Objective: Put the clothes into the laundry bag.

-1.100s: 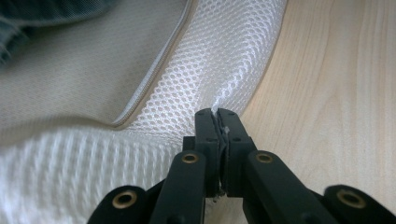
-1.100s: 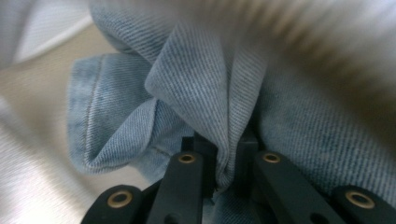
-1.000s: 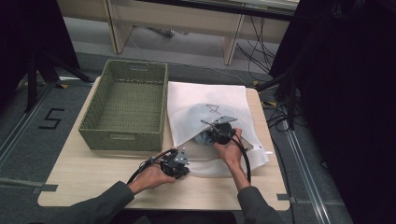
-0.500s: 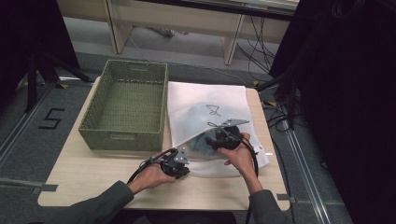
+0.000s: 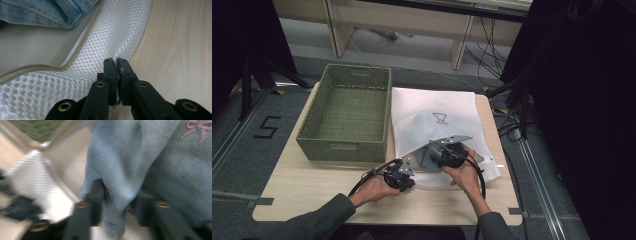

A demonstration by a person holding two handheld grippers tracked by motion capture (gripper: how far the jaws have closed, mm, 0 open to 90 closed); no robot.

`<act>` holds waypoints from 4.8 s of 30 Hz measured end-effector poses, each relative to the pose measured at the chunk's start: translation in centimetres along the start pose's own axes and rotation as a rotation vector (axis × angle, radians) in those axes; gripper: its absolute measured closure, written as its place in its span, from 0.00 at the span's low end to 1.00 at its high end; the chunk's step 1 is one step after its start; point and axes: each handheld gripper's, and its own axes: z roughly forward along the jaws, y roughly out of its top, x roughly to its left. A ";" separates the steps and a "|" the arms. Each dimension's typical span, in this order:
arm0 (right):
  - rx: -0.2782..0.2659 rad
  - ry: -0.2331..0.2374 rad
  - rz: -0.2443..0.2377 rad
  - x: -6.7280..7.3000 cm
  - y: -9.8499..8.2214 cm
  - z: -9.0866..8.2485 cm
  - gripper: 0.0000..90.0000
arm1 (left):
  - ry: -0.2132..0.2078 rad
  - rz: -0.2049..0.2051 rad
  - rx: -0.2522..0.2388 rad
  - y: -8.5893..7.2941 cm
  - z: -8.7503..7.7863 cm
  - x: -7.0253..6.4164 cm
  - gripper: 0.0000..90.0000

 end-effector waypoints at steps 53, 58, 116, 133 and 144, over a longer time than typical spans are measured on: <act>-0.011 -0.015 0.012 -3.9 -0.4 -0.8 0.95 | -0.052 -0.033 -0.103 3.0 3.3 -1.2 0.77; 0.024 -0.039 0.034 -3.4 -0.5 0.1 0.78 | -0.049 -0.050 -0.126 2.6 3.3 -1.0 0.94; 0.016 0.000 0.079 -2.2 1.9 2.1 0.68 | -0.039 -0.062 -0.121 1.8 2.6 -2.1 0.95; -0.099 -0.050 0.144 -4.2 -1.1 -5.0 0.63 | 0.066 -0.078 -0.176 2.2 -4.2 -0.9 0.62; -0.255 -0.070 0.044 -2.6 2.5 -9.3 0.62 | 0.120 -0.170 -0.220 -1.1 -8.9 -0.2 0.50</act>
